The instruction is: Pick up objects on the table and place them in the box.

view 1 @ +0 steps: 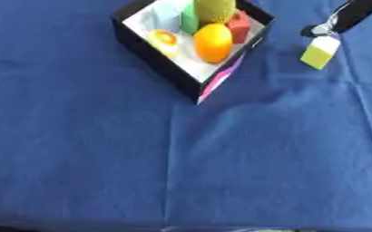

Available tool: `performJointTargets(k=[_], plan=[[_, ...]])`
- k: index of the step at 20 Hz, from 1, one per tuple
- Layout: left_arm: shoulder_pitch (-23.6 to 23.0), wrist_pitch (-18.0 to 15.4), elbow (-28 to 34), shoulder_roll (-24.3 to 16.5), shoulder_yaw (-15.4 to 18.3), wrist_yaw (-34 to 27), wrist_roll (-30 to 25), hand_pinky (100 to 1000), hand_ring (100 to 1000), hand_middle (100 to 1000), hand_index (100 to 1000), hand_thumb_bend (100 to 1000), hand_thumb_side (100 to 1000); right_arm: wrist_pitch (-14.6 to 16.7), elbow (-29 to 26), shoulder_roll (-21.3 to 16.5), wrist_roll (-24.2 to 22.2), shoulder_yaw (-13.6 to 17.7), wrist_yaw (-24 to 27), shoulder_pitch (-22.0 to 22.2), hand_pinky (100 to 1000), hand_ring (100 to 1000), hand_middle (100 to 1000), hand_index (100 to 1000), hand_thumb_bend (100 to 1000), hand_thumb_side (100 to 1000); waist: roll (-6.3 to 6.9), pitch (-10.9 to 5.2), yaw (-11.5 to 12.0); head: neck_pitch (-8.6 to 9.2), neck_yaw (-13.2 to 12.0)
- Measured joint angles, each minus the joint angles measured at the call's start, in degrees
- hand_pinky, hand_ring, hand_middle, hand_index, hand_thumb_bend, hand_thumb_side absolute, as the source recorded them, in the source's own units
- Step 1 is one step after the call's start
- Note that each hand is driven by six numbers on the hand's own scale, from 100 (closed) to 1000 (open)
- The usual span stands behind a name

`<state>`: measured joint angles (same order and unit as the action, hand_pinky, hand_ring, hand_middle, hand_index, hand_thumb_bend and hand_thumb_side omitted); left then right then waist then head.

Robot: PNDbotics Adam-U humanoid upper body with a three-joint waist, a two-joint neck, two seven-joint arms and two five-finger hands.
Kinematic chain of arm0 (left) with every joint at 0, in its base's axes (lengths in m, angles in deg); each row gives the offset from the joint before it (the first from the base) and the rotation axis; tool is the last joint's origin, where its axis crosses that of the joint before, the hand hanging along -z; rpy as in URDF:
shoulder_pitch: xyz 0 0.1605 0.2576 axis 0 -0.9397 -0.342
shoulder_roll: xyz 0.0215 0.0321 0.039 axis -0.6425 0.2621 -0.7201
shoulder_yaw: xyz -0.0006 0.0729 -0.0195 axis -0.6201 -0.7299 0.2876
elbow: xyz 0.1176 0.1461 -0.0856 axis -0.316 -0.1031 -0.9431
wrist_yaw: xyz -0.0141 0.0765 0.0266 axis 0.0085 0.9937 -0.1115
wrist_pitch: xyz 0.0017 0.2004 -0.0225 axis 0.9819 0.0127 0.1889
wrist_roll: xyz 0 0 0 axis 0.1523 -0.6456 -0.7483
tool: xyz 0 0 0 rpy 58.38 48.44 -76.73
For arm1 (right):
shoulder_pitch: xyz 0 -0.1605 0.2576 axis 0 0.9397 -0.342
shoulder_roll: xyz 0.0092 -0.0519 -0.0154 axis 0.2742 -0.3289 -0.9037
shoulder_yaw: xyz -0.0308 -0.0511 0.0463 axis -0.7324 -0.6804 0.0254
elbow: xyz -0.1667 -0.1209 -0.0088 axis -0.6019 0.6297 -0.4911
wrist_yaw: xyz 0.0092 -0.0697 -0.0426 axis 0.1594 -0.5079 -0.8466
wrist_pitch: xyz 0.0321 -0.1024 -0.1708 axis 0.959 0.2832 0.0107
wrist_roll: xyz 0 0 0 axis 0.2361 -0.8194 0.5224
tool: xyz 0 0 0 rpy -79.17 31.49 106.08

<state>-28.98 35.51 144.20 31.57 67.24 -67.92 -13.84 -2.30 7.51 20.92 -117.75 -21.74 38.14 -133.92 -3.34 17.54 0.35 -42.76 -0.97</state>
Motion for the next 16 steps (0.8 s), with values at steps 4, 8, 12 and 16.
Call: performJointTargets(k=[4, 8, 12, 16], plan=[[-0.09, 0.14, -0.22, -0.24, 0.02, 0.00, 0.07, 672, 747, 703, 774, 100, 584, -0.63, -0.13, -0.74, -1.85, 0.00, -2.09, 0.84, 995, 952, 878, 958, 424, 187, 0.00, 0.00, -0.03, 0.00, 0.01], [-0.10, 0.22, -0.24, -0.41, 0.02, 0.01, 0.03, 671, 746, 700, 772, 100, 584, -1.69, 1.60, -0.73, -3.09, 0.00, -4.43, 0.89, 996, 941, 876, 963, 423, 177, 0.00, 0.00, -0.02, 0.00, 0.03], [-0.09, 0.44, -0.38, -0.41, 0.02, 0.01, -0.16, 670, 746, 699, 770, 100, 581, -2.94, 4.46, -0.51, -3.55, 0.01, -4.98, 0.79, 995, 941, 877, 966, 432, 232, 0.00, 0.00, 0.08, 0.00, 0.03], [-0.06, 0.57, -0.55, -0.41, 0.02, 0.01, -0.28, 670, 745, 699, 769, 100, 579, -3.76, 7.34, 0.09, -3.99, 0.21, -6.07, 0.47, 995, 945, 882, 976, 438, 265, 0.00, 0.00, 0.34, 0.00, 0.03]])
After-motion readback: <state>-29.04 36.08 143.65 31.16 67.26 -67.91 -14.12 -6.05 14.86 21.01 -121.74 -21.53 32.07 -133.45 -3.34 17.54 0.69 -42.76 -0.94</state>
